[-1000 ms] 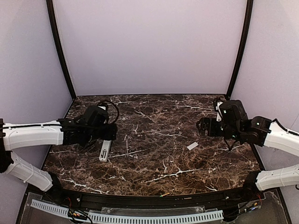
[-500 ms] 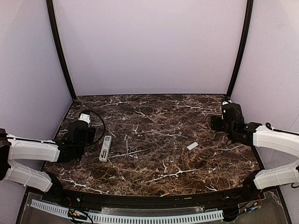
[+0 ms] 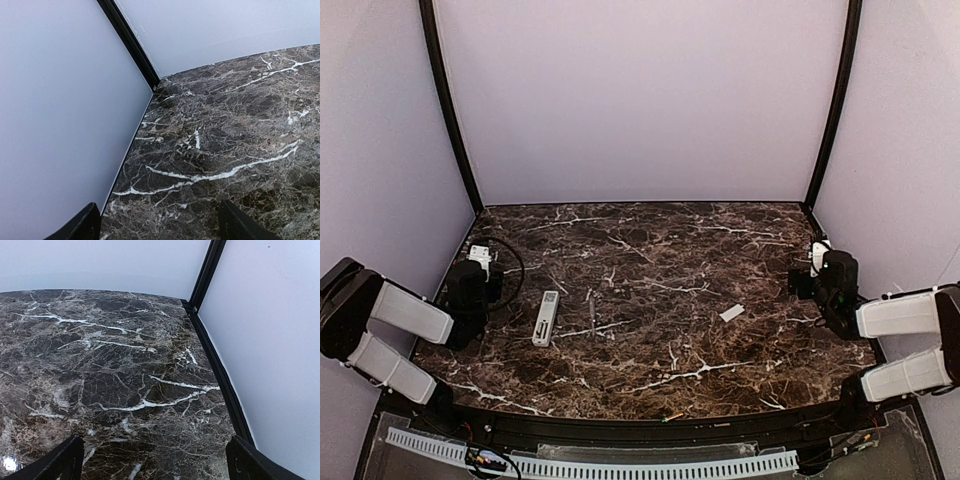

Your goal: Unload the batteries from the remote control

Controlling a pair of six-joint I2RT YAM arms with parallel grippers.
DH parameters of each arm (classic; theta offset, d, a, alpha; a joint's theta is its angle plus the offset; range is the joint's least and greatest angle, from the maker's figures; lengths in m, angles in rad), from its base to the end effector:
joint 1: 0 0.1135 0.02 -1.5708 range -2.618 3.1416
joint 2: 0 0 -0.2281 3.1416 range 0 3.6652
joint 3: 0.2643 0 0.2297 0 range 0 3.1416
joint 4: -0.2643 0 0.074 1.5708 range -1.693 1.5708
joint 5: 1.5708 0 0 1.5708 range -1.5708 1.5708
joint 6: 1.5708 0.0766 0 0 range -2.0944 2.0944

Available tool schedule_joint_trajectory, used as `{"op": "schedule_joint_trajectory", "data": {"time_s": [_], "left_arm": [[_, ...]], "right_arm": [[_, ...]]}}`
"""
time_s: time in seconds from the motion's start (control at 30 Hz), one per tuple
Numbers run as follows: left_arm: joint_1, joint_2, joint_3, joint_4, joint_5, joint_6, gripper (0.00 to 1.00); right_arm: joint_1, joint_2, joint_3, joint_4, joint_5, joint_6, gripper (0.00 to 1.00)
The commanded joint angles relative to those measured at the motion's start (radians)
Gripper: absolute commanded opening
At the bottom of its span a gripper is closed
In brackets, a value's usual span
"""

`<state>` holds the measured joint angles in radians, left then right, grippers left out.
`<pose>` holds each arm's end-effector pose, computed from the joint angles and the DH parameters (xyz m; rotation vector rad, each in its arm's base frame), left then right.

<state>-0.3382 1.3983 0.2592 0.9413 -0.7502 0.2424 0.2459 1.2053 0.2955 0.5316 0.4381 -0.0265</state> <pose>0.2585 -0.0355 0.1364 -0.0382 1.7508 0.5901 0.2554 0.0306 0.1354 0.0265 1.9214 -0.2793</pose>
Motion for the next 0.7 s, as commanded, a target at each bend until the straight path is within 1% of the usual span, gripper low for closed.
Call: {"op": "schedule_joint_trajectory", "data": {"time_s": [0.0,0.03,0.07,0.13,0.17,0.23,0.3,0.43,0.47,0.5,0.57,0.63,0.67], "left_arm": [[0.058,0.055,-0.007,0.207,0.171,0.037,0.81],[0.066,0.066,-0.015,0.227,0.197,0.04,0.81],[0.091,0.097,-0.02,0.281,0.248,0.025,0.82],[0.125,0.144,-0.032,0.357,0.285,0.001,0.82],[0.136,0.143,-0.037,0.356,0.295,-0.025,0.83],[0.167,0.12,-0.041,0.312,0.376,-0.046,0.83],[0.187,0.139,-0.045,0.33,0.436,-0.055,0.83],[0.222,0.193,-0.033,0.371,0.467,-0.082,0.84],[0.228,0.187,-0.026,0.323,0.467,-0.089,0.84],[0.232,0.177,-0.008,0.272,0.466,-0.105,0.84],[0.243,0.187,0.004,0.276,0.471,-0.113,0.86],[0.246,0.182,0.009,0.254,0.469,-0.12,0.88],[0.248,0.182,0.01,0.255,0.469,-0.122,0.89]], "right_arm": [[-0.06,0.065,-0.079,0.417,-0.167,-0.088,0.99],[-0.071,0.08,-0.084,0.45,-0.191,-0.108,0.99],[-0.08,0.099,-0.089,0.499,-0.192,-0.112,0.99],[-0.102,0.127,-0.101,0.578,-0.2,-0.114,0.99],[-0.115,0.139,-0.104,0.606,-0.217,-0.116,0.99],[-0.14,0.159,-0.111,0.652,-0.253,-0.114,0.99],[-0.166,0.188,-0.125,0.71,-0.295,-0.095,0.99],[-0.186,0.287,-0.145,0.84,-0.339,-0.09,0.99],[-0.187,0.308,-0.148,0.866,-0.339,-0.087,0.99],[-0.191,0.329,-0.146,0.875,-0.346,-0.081,0.99],[-0.196,0.364,-0.137,0.913,-0.356,-0.087,0.99],[-0.203,0.336,-0.113,0.813,-0.364,-0.074,0.99],[-0.205,0.346,-0.104,0.815,-0.362,-0.072,0.99]]}}
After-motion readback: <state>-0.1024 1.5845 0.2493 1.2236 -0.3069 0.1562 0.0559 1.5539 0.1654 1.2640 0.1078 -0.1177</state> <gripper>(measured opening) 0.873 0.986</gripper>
